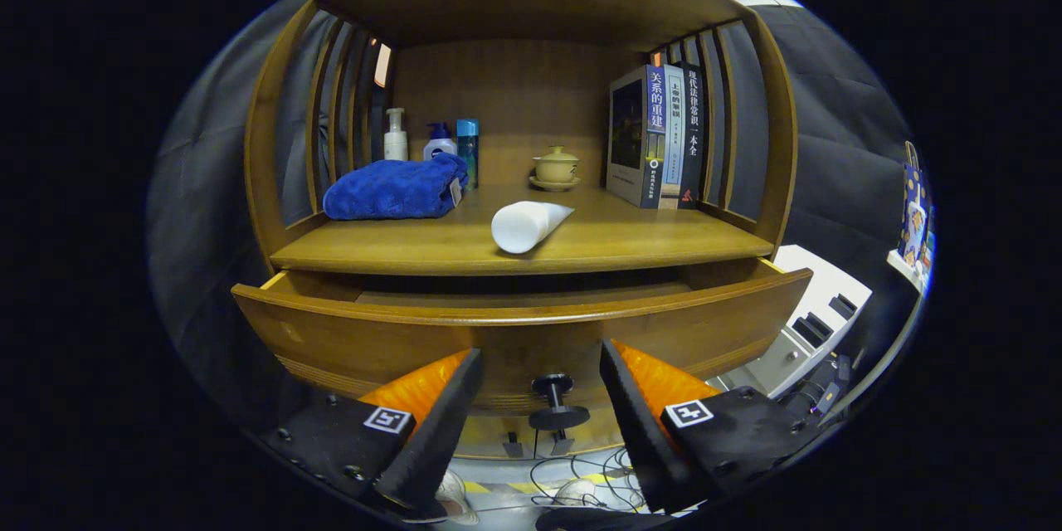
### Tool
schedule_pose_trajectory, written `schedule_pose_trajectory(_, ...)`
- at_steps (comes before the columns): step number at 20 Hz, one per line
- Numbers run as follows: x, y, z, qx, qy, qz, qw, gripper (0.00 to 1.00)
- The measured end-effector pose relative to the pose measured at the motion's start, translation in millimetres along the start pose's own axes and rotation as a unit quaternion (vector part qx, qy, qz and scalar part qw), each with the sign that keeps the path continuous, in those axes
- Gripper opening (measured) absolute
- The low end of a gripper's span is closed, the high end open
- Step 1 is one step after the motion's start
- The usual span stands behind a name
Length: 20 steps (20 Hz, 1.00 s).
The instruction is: Pull open the drawer, take out the items inside it, and place them on the countertop above the cabinet.
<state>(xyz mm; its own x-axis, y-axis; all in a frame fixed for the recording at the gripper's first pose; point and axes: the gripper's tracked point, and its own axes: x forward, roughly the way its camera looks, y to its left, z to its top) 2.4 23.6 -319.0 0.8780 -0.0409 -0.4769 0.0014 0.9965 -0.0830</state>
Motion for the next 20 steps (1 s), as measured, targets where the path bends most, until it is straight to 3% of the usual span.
schedule_pose_trajectory(11, 43, 9, 8, 0.028, 0.023, -0.012, 0.999, 0.96)
schedule_pose_trajectory(14, 46, 3, 8, 0.000, 0.022, -0.010, 1.000, 0.94)
schedule_pose_trajectory(16, 38, -2, 18, 0.009, 0.009, -0.013, 1.000, 0.99)
schedule_pose_trajectory(20, 8, -10, 70, 0.051, -0.035, 0.005, 0.998, 0.99)
